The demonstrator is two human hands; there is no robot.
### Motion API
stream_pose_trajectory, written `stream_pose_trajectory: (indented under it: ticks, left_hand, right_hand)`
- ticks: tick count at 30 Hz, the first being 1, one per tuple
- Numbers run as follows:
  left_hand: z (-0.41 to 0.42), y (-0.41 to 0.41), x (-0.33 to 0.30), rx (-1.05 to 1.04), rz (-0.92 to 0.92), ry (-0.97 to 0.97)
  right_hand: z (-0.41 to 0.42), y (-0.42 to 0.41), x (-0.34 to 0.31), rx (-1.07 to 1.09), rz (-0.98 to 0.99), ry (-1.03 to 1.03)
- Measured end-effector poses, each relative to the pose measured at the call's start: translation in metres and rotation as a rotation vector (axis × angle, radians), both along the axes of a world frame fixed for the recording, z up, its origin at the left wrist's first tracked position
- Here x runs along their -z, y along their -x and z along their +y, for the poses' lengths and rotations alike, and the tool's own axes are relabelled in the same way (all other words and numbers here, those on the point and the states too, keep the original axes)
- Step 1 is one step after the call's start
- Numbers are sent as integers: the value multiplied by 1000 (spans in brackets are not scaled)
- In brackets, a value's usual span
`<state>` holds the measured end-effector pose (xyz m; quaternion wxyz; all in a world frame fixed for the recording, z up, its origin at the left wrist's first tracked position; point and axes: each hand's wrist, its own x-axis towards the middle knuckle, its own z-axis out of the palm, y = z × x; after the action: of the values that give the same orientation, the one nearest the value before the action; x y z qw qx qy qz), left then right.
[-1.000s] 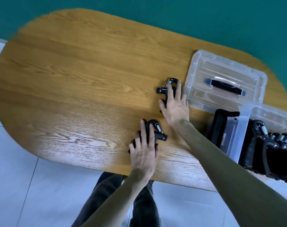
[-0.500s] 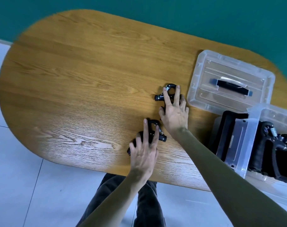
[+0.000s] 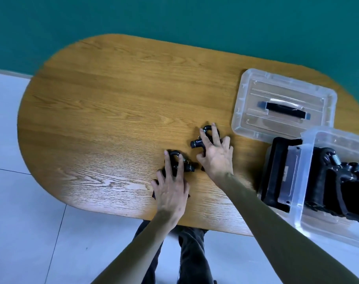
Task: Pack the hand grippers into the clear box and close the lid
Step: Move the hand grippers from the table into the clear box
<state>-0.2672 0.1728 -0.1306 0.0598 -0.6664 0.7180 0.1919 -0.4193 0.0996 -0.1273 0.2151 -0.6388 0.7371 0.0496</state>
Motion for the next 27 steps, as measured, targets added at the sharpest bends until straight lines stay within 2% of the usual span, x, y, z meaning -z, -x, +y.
stream_pose_trajectory:
  ticks: [6, 11, 14, 21, 27]
  left_hand:
    - [-7, -6, -30, -88, -8, -20]
    - [-27, 6, -78, -205, -20, -9]
    - [-38, 17, -111, -242, -41, 71]
    - [-52, 63, -161, -217, 69, 184]
    - [-60, 122, -193, -147, 103, 231]
  right_hand:
    - [21, 3, -34, 26, -54, -50]
    - [25, 7, -80, 16, -63, 8]
    - [25, 13, -112, -11, -63, 103]
    - [25, 49, -160, 23, -99, 279]
    - [24, 101, -182, 77, -70, 342]
